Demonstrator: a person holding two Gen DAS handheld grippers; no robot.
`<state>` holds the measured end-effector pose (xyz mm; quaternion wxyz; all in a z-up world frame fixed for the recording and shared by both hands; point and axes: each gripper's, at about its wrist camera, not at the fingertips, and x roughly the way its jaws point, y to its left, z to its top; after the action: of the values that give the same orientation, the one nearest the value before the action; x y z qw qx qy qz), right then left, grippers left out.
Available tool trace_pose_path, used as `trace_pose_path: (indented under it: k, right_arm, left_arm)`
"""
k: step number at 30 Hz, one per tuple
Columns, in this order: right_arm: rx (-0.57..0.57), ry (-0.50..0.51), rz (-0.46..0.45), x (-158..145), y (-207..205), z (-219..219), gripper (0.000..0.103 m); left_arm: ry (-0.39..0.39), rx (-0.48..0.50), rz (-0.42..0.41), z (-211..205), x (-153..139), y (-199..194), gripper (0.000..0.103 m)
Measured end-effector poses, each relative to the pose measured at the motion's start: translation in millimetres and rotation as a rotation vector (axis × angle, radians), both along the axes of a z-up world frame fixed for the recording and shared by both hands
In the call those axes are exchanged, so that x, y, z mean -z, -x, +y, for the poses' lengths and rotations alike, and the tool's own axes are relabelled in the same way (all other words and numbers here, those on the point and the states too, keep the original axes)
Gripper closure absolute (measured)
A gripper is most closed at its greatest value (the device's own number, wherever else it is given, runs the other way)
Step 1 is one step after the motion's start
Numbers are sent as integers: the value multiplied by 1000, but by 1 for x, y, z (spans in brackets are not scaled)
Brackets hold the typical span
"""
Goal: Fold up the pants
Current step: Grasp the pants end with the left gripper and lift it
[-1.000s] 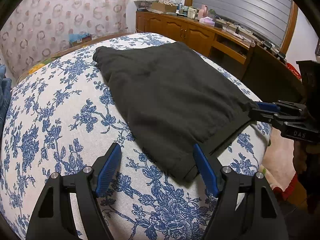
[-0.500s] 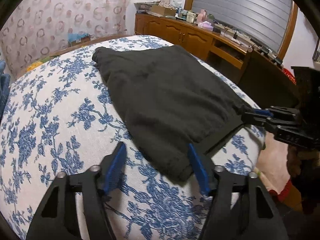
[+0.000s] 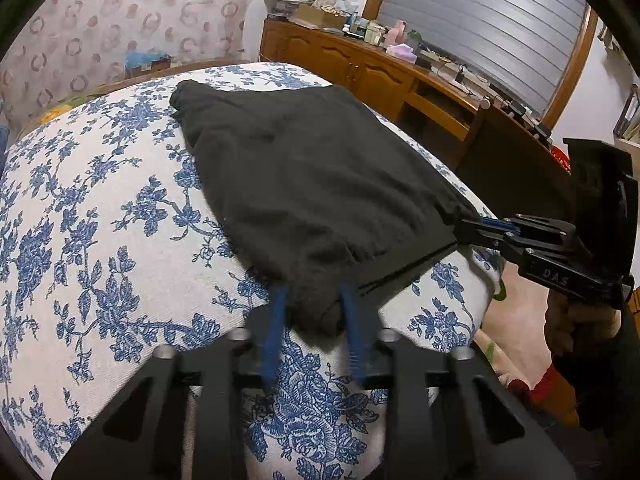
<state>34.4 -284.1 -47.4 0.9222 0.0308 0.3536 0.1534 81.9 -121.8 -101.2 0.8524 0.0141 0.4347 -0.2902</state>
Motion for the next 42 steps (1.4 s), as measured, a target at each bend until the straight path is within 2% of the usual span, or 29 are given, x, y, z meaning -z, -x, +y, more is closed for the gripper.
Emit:
trace_pose_path:
  k: [3,7,19,24,29,31,34,37,40,42]
  right_arm:
    - [-1,-3,-13,-3,1,1,93]
    - [-16,-18,-67,-22,4,2,93]
    - [-110,-33,-331,-142,19,20,93]
    - [-166,-4,-410,-178,11,41,93]
    - [-215,5,-408,-190,-40,62,93]
    - [-222,28,-408,-195,-77,70,93]
    - [-225,26,-414,-200,-120,74,93]
    - [-219,5,-442,-220,-156,81,93]
    - [-224,-8,-482,-226,-175,89,93]
    - [-233,-13,-470,-212,-180,90,93]
  left_arm:
    - [-2,2,-17,-2,-4,0,89]
    - [19,-6,-77,2,-28,3,90]
    - [85,-56,-356,45,-155,13,91]
    - [75,-113,-427,66,-183,0,91]
    - [36,-159,-463,83,-190,-35,91]
    - [16,-179,-473,89,-194,-56,91]
    - [-2,-217,-483,100,-205,-90,91]
    - [-11,-249,-515,108,-225,-117,91]
    - [-31,-268,-558,115,-238,-130,91]
    - [-45,-271,-552,119,-233,-134,91]
